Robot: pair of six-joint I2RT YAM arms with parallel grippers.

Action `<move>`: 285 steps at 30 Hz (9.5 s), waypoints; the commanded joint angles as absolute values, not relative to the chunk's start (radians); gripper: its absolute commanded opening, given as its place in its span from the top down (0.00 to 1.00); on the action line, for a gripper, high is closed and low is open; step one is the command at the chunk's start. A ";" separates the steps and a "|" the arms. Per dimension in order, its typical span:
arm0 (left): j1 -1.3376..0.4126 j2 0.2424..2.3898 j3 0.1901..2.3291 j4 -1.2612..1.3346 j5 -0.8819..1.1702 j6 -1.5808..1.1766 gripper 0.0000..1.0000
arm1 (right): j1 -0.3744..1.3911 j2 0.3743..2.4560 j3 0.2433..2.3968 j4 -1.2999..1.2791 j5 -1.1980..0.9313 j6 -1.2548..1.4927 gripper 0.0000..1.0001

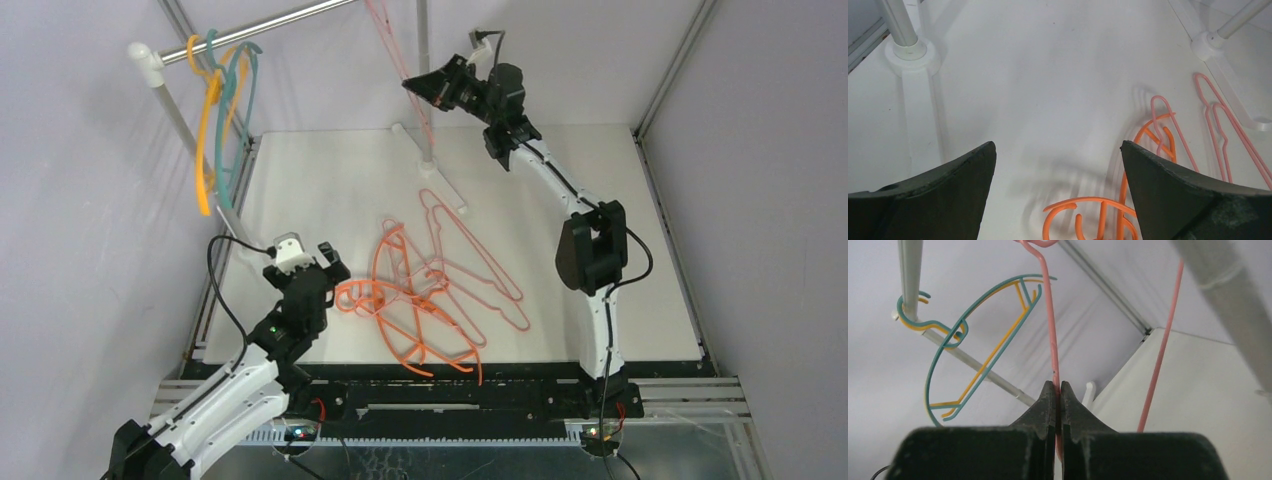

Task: Organize the hangers

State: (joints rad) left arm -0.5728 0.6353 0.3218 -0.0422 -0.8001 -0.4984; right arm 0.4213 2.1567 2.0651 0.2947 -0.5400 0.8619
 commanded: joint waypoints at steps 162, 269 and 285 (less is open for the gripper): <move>-0.569 0.651 0.337 -0.016 -0.782 -0.511 0.00 | 0.670 2.081 2.279 0.014 -0.632 0.647 1.00; -0.569 0.729 0.347 0.000 -0.773 -0.506 0.01 | 0.911 1.348 0.842 -0.339 0.169 0.286 0.16; -0.569 0.709 0.343 -0.006 -0.772 -0.506 0.01 | 0.818 1.530 0.751 -0.216 0.103 0.329 0.40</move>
State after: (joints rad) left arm -0.5728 0.7200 0.3218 -0.0269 -0.7738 -0.4984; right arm 0.8307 1.5074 0.7620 -0.2859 0.1001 0.3019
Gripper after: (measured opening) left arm 0.995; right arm 0.628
